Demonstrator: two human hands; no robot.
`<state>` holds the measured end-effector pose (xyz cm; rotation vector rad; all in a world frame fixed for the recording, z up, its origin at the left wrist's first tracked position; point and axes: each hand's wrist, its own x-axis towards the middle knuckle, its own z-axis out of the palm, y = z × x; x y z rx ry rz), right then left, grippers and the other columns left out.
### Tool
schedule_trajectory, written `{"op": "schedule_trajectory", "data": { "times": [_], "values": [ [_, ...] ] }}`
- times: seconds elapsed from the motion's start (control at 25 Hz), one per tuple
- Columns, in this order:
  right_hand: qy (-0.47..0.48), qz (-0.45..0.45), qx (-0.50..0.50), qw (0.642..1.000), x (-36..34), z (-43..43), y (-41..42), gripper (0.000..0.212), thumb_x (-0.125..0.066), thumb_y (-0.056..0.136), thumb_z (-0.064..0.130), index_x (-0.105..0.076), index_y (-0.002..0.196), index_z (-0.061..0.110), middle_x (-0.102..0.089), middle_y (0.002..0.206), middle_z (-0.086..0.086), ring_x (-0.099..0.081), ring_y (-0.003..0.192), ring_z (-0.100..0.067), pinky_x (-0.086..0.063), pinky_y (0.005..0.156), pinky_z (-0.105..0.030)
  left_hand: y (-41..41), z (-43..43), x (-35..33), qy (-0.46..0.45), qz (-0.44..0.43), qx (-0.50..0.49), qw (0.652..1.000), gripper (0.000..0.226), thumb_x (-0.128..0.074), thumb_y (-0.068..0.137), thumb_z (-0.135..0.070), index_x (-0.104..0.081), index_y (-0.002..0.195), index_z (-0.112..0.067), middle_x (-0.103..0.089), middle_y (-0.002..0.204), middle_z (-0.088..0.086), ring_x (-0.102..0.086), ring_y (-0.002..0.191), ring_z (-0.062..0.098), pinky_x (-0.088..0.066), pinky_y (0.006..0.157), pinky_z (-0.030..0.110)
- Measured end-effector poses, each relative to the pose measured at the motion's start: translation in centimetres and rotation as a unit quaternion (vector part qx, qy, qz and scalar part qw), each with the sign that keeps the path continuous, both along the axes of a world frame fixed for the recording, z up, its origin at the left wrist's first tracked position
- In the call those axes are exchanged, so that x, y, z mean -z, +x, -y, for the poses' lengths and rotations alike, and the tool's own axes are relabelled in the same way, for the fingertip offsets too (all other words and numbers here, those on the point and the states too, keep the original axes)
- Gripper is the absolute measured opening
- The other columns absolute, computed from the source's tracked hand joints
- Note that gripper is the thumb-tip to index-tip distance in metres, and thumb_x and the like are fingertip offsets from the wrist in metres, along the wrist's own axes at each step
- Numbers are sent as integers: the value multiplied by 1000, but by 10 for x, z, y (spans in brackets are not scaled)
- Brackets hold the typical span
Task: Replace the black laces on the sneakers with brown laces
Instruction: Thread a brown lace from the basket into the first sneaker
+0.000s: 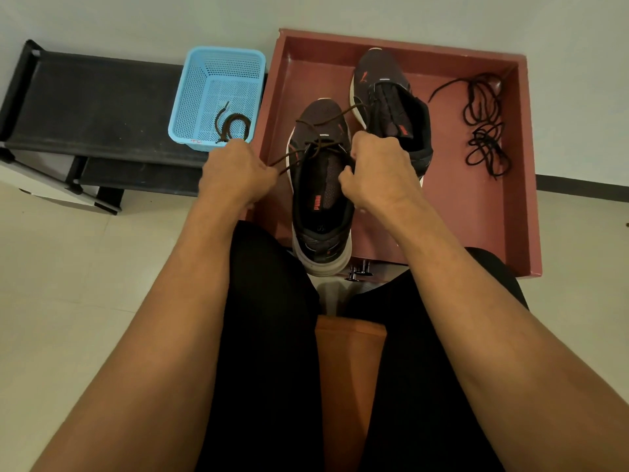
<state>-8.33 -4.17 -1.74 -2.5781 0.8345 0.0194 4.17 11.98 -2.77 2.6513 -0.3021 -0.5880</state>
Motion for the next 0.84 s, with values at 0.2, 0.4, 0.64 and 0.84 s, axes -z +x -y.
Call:
{"op": "schedule_trajectory", "data": {
  "times": [0.2,0.4,0.64,0.84],
  "values": [
    [11,10,1,1000,5,3,1,19,-63,95,16,-59,114,13,-68,92,-12,-71,78,-35,-64,78,-46,-4,-3,-3,87,-17,66,994,31,-72,77,-33,-78,104,-19,-73,103,11,-70,99,35,-61,91,49],
    [11,8,-12,1000,5,2,2,16,-62,96,16,-58,111,13,-68,93,-11,-70,82,-34,-63,79,-46,-10,14,-7,-46,83,116,989,18,-73,91,-36,-81,107,-32,-72,91,-1,-70,103,29,-57,95,41],
    [31,18,3,999,7,2,5,14,-60,95,14,-58,109,12,-70,80,-11,-73,70,-30,-65,73,-42,-3,13,-4,5,79,87,993,5,-77,86,-30,-80,90,-28,-74,96,6,-70,99,31,-57,90,38],
    [32,28,5,999,8,3,5,13,-60,95,12,-60,108,10,-70,79,-11,-73,69,-30,-65,72,-42,-10,0,-1,181,-30,172,968,39,-77,75,-34,-75,110,-16,-69,104,15,-66,95,36,-60,87,47]
  ]
}}
